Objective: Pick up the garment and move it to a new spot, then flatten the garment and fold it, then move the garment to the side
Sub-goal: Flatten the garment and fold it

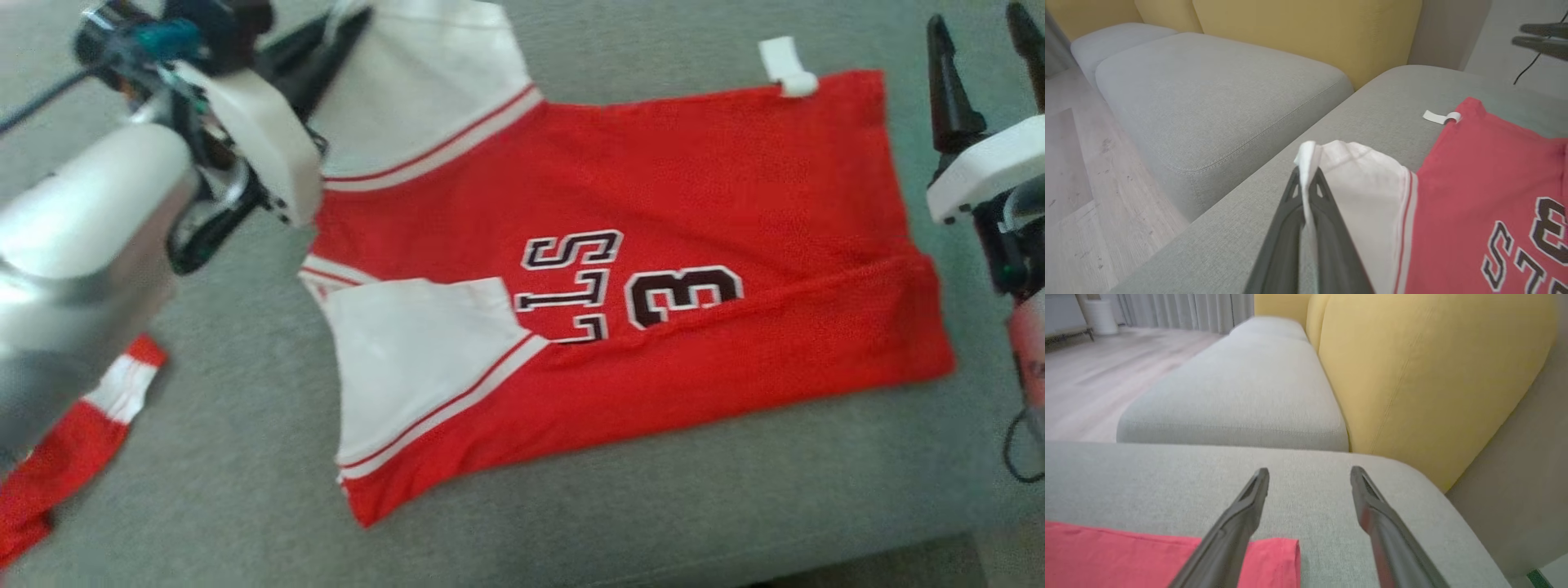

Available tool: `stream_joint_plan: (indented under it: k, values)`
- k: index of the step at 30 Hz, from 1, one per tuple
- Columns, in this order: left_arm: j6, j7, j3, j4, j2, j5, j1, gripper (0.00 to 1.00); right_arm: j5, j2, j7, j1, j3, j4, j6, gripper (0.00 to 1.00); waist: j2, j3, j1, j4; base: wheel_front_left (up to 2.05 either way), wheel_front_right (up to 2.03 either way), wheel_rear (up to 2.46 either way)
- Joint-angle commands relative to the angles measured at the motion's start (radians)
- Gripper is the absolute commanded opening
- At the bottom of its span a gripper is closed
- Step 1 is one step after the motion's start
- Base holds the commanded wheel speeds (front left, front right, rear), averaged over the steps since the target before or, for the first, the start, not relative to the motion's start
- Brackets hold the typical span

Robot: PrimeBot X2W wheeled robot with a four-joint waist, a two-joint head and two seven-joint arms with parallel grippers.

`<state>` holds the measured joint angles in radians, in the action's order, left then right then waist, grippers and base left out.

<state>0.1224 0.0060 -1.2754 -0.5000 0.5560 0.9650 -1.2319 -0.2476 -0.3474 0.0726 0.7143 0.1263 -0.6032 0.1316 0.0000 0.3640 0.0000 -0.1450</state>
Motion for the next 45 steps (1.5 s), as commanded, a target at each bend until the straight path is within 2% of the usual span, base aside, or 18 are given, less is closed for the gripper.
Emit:
stream_joint_plan:
  k: [1, 7, 12, 16, 23, 24, 25, 26, 32, 45]
  values:
    - [-0.012, -0.014, 0.032, 0.047, 0.020, -0.016, -0.030, 0.00, -0.013, -0.043, -0.025, 0.038, 0.039, -0.020, -0.001, 1.00, 0.0000, 0.006, 0.0000, 0.055, 0.00, 0.00, 0.00]
    - [-0.039, -0.018, 0.024, 0.153, 0.014, -0.043, -0.013, 0.00, -0.046, -0.114, -0.115, 0.103, 0.147, -0.200, -0.001, 1.00, 0.0000, 0.022, 0.0000, 0.109, 0.00, 0.00, 0.00]
    - [-0.057, -0.006, 0.021, 0.217, 0.021, -0.058, -0.016, 0.00, -0.078, -0.136, -0.158, 0.158, 0.196, -0.320, -0.001, 1.00, 0.0000, 0.039, 0.0000, 0.126, 0.00, 0.00, 0.00]
    - [-0.071, 0.001, 0.022, 0.247, 0.030, -0.063, -0.020, 0.00, -0.117, -0.125, -0.191, 0.189, 0.214, -0.395, -0.001, 1.00, 0.0000, 0.054, 0.0000, 0.128, 0.00, 0.00, 0.00]
    - [-0.079, 0.008, 0.023, 0.265, 0.040, -0.071, -0.034, 0.00, -0.202, -0.113, -0.223, 0.211, 0.264, -0.429, -0.001, 1.00, 0.0000, 0.080, 0.0000, 0.127, 0.00, 0.00, 0.00]
    - [-0.080, 0.008, 0.024, 0.266, 0.041, -0.071, -0.035, 0.00, -0.220, -0.111, -0.238, 0.210, 0.277, -0.430, -0.001, 0.95, 0.0000, 0.083, 0.0000, 0.126, 0.00, 0.00, 0.00]
    - [-0.080, 0.009, 0.024, 0.265, 0.043, -0.070, -0.037, 0.00, -0.239, -0.110, -0.250, 0.210, 0.290, -0.427, -0.001, 0.04, 0.0000, 0.085, 0.0000, 0.125, 0.00, 0.00, 0.00]
    - [-0.081, 0.010, 0.025, 0.263, 0.045, -0.071, -0.039, 0.00, -0.260, -0.111, -0.259, 0.210, 0.301, -0.422, -0.001, 0.00, 0.0000, 0.087, 0.0000, 0.124, 0.00, 0.00, 0.00]
    - [-0.085, 0.002, 0.027, 0.232, 0.058, -0.085, -0.052, 0.00, -0.339, -0.145, -0.208, 0.232, 0.350, -0.397, -0.001, 0.00, 0.0000, 0.085, 0.0000, 0.111, 0.00, 0.00, 0.00]
    - [-0.088, -0.093, 0.073, 0.056, 0.037, -0.128, -0.147, 0.00, -0.380, -0.142, 0.058, 0.348, 0.370, -0.403, -0.001, 0.00, 0.0000, 0.097, 0.0000, 0.079, 0.00, 0.00, 0.00]
